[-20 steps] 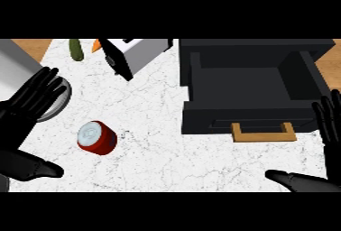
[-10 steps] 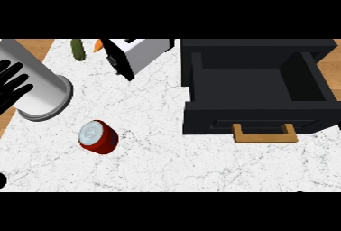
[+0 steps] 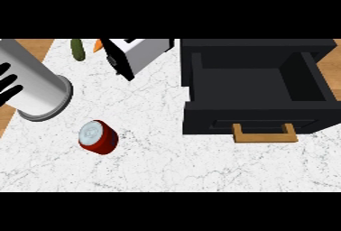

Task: Pick up the can, place it into the drawer and close the drawer

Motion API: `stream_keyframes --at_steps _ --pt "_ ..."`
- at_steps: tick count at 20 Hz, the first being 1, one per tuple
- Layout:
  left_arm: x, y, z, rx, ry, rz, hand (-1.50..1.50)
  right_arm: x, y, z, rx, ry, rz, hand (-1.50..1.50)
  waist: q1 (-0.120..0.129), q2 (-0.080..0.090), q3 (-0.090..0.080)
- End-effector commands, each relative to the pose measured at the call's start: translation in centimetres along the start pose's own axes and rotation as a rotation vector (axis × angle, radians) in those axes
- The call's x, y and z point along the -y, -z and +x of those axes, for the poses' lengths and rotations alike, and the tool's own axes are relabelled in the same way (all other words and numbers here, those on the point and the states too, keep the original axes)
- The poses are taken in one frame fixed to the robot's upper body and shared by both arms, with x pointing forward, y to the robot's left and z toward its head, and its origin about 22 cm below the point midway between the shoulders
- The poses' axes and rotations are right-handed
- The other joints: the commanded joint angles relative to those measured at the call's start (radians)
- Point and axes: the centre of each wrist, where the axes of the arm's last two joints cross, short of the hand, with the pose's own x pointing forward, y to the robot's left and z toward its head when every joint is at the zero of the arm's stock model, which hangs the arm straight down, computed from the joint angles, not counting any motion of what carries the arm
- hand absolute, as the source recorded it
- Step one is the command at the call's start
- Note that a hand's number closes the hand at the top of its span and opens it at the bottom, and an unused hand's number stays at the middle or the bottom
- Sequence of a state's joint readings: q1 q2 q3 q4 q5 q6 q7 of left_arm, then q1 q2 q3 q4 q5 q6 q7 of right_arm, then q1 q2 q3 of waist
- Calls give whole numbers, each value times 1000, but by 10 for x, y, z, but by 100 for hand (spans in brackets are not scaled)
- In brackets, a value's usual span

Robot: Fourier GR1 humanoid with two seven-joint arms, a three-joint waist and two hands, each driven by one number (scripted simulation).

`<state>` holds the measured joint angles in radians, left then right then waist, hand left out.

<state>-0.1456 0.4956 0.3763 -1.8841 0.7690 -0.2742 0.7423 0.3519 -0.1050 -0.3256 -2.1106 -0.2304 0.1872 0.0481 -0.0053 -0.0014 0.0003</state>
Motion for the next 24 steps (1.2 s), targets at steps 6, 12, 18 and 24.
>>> stream_keyframes --at_steps 6,12,18,24 --pt "8 22 -16 -96 -150 -10 -150 17 -2 -2 -2 3 1 -150 0 1 0" --pt "25 44 -21 -112 -173 -1 -150 40 -20 23 9 -3 4 -150 -4 0 0" --pt "17 57 -68 -133 -180 3 -150 35 -32 19 10 -1 -8 -150 -4 1 -1" --pt "24 81 -89 -136 -140 19 -150 53 -21 21 4 -3 -4 -150 -5 2 -1"
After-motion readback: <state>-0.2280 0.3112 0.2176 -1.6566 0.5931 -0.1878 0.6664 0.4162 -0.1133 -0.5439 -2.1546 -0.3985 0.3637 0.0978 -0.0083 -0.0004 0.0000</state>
